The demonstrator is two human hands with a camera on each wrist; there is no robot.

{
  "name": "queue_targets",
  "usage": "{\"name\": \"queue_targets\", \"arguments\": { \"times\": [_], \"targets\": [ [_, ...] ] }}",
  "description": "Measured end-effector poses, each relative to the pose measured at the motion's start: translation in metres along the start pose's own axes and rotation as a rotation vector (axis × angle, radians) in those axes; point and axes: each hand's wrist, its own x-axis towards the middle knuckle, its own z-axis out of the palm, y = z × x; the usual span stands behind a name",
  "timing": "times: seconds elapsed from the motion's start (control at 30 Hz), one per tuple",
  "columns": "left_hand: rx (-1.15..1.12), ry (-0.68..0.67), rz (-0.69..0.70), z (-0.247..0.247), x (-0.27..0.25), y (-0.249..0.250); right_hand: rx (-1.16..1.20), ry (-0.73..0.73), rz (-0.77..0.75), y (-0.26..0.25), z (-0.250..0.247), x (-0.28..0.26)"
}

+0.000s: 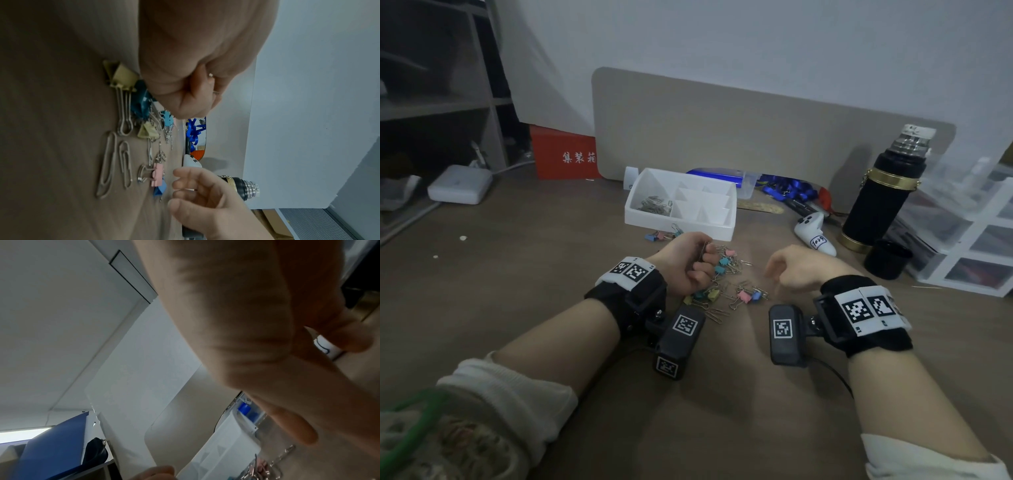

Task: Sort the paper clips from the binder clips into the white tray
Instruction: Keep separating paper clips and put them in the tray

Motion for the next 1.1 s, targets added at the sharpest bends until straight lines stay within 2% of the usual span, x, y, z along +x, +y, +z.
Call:
{"name": "queue_targets", "arguments": {
  "times": [0.1,0.23,0.5,0.77,0.97,1.1],
  "targets": [
    [0.006,0.003,-0.008,0.000,0.002,0.000,-0.006,-0.084,-0.003,-0.001,0.002,-0.002],
    [0.012,0.011,-0.008,-0.001,0.001,0.000,0.042,-0.079,-0.019,-0.003,0.006,0.000],
    [0.029,0.014,0.000,0.000,0.000,0.000,0.195,0.129,-0.018,0.000,0.018,0.012],
    [0.027,0.020,0.006,0.000,-0.001,0.000,0.289,0.241,-0.089,-0.002,0.030,0.022],
    [0.032,0.009,0.008,0.000,0.000,0.000,0.385,0.215,-0.200,-0.014,0.035,0.021],
    [0.044,0.019,0.007,0.000,0.000,0.000,0.478,0.127,-0.270,-0.017,0.036,0.018]
  ]
}}
